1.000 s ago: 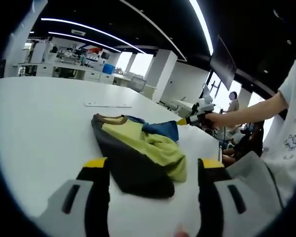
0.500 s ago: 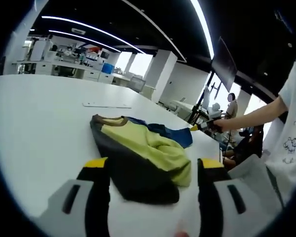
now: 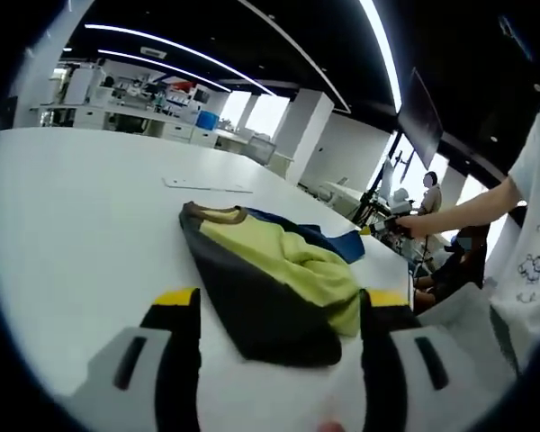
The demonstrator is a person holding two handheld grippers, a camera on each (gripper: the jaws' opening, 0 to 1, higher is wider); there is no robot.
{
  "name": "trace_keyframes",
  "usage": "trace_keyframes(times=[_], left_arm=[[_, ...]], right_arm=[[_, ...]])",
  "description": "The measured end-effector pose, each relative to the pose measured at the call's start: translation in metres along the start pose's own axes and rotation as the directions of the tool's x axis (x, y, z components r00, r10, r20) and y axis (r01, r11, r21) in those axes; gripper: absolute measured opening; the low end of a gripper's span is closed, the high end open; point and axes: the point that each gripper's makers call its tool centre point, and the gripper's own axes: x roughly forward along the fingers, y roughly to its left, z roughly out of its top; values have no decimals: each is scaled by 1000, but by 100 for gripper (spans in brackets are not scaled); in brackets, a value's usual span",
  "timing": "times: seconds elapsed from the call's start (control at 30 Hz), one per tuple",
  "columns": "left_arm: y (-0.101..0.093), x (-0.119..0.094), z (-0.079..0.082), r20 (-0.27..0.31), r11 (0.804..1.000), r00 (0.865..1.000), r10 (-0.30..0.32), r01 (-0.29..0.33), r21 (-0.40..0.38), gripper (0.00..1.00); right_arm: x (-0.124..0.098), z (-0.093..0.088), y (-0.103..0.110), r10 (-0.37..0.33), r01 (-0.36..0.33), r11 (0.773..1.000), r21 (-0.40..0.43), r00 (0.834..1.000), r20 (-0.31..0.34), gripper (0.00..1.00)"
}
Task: Fold the garment on the visible template until the final outline fits inside the template.
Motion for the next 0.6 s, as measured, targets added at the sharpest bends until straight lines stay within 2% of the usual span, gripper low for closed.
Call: trace_keyframes(times=[0.13, 0.37, 0.6], left_arm=[[3, 0, -1, -2, 1000, 1000, 3, -3, -2, 69], [4, 4, -4, -12, 1000, 1000, 11, -11, -10, 69], [6, 7, -6, -10, 1000, 1000, 18, -18, -24, 69]], right_arm=[[7, 11, -21, -53, 53, 999, -6, 999, -10, 0], [6, 14, -48, -138, 138, 990, -12, 990, -41, 0], [4, 1, -66, -198, 199, 980, -3, 975, -102, 0]])
